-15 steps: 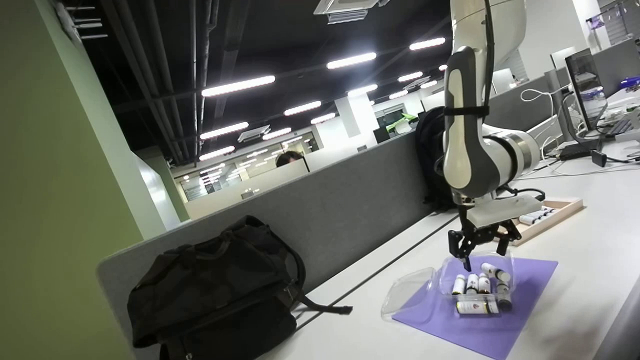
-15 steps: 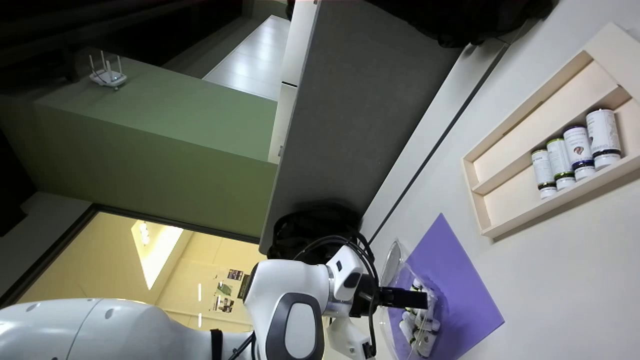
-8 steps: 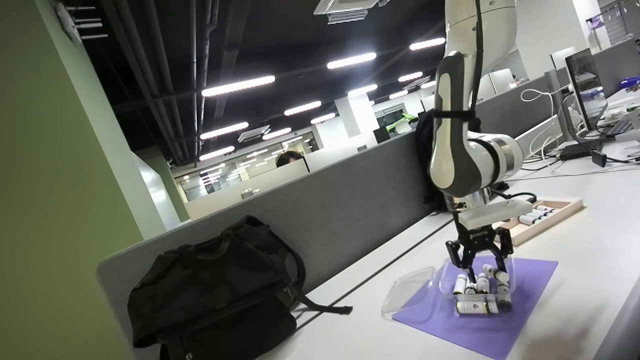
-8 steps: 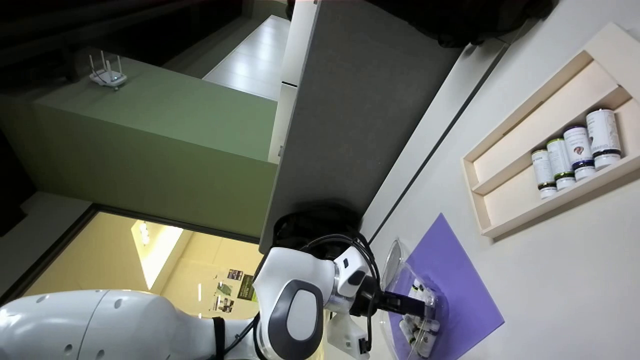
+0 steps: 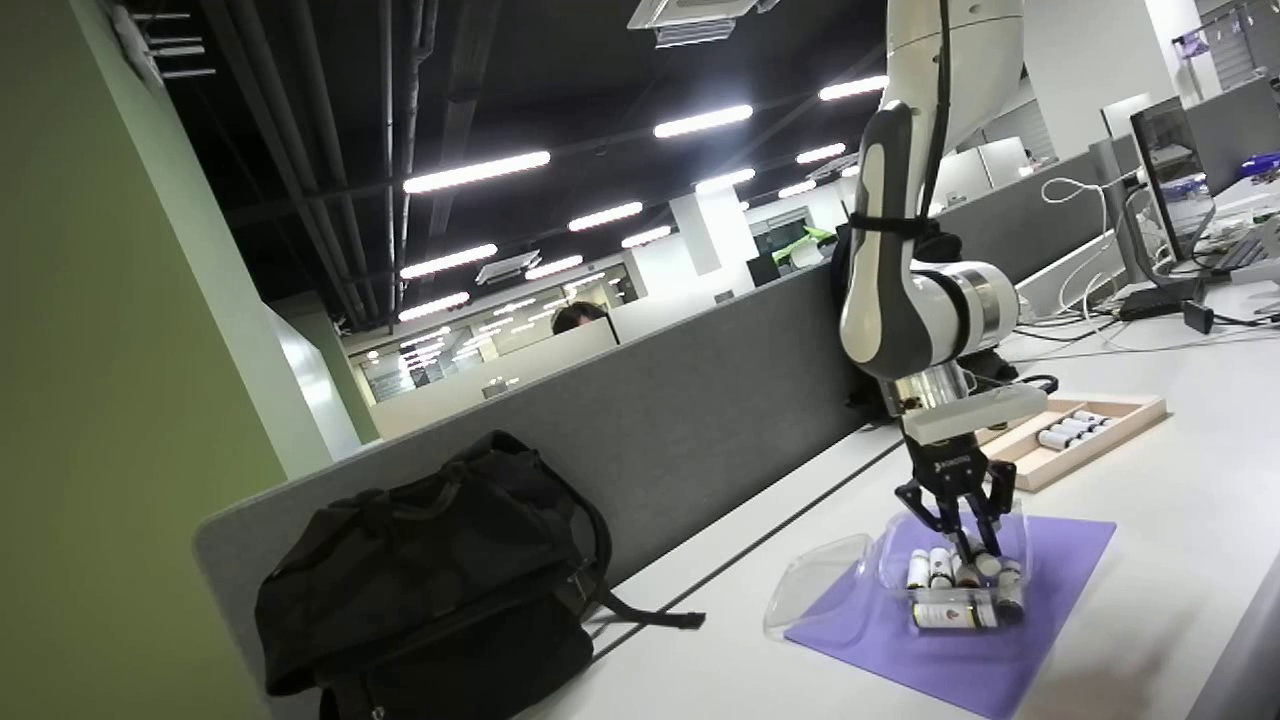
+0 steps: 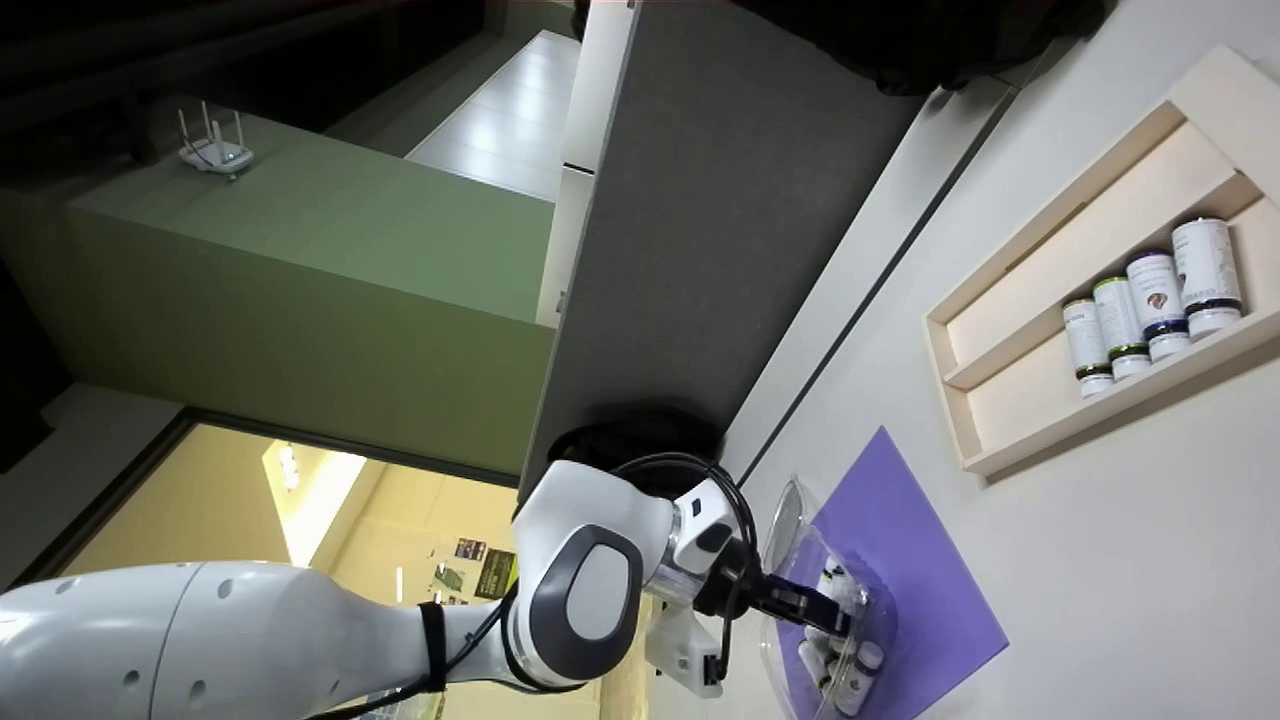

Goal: Remove the white object from the plastic container.

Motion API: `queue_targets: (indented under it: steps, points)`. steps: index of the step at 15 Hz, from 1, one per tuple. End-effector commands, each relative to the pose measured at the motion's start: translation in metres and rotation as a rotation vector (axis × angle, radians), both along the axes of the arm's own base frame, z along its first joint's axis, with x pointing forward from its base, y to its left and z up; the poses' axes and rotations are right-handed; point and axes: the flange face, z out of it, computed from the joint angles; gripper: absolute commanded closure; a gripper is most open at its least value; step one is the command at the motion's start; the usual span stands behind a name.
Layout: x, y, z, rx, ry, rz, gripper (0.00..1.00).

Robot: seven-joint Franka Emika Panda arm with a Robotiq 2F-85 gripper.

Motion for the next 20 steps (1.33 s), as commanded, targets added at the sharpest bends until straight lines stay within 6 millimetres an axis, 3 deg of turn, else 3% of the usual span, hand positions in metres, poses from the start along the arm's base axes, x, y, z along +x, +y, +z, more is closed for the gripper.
queue_targets:
  steps: [1, 6, 9, 15, 20]
  points:
    - [0.009, 0.001, 0.033, 0.044, 0.022, -0.020, 0.88]
    - [0.003, -0.017, 0.088, 0.063, 0.027, 0.063, 0.88]
    - [-0.009, -0.039, 0.093, 0.046, 0.078, 0.254, 0.88]
    - [-0.044, -0.098, 0.041, -0.084, 0.196, 0.536, 0.88]
    - [-0.044, -0.110, 0.005, -0.118, 0.093, 0.594, 0.88]
